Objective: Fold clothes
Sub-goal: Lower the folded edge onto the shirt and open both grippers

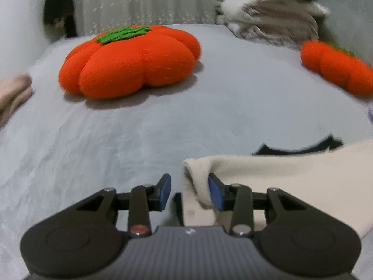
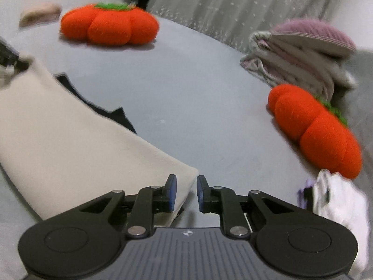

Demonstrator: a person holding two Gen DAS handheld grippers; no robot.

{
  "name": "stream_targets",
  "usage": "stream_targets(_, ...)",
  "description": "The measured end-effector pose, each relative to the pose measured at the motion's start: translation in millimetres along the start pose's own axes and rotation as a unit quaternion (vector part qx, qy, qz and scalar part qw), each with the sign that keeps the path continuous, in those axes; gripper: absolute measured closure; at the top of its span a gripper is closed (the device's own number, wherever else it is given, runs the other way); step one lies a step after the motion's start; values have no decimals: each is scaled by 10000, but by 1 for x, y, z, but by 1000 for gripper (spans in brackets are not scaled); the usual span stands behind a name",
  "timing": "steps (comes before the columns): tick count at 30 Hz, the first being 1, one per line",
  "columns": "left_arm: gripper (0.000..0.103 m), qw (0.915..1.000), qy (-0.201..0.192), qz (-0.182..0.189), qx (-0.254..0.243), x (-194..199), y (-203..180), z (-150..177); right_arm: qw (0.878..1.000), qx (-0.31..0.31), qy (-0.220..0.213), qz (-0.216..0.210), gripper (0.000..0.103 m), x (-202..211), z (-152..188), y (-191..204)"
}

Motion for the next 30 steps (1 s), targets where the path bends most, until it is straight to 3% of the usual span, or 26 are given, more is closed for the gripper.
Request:
stream_targets(2, 65, 9997, -3, 86, 222, 1, 8, -3, 9973, -694, 41, -220, 69, 1, 2, -21)
stream_targets(7, 64, 9972, 90, 380, 632, -6, 24, -2, 9709, -2194, 79, -960, 68, -5, 12, -54)
stream_targets(15, 57, 9956, 186, 660, 638, -18, 11, 4, 9499, -2709, 91, -1558, 68, -14, 10, -45)
stream_targets(16, 57, 9959, 199, 629, 612, -20, 9, 5, 9497, -2699, 105, -1584, 68, -16, 10, -42)
stream_targets(18, 62, 9966, 224, 567, 560, -23, 6, 8, 9525, -2629, 114, -1536, 86, -19, 9, -38)
stream_targets(19, 65, 9969, 227, 532, 533, -25, 5, 10, 9542, -2586, 112, -1498, 88, -20, 9, -37)
stream_targets(24, 86, 9986, 119, 290, 427, -24, -3, 11, 9631, -2348, -21, -1318, 94, -18, 5, -29)
stream_targets(30, 95, 9987, -268, 111, 410, -11, -7, 5, 9748, -2023, -289, -899, 96, -13, -5, -23)
Point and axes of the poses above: each gripper's, at about its wrist camera, not at the fingertips, and x roughly against the way its jaws point, y to its left, z to its underside, the point moved 6 cm from there along -x, roughly the way its jaws point, and after that the axes turned 3 degrees about y, right-handed, at the moved point
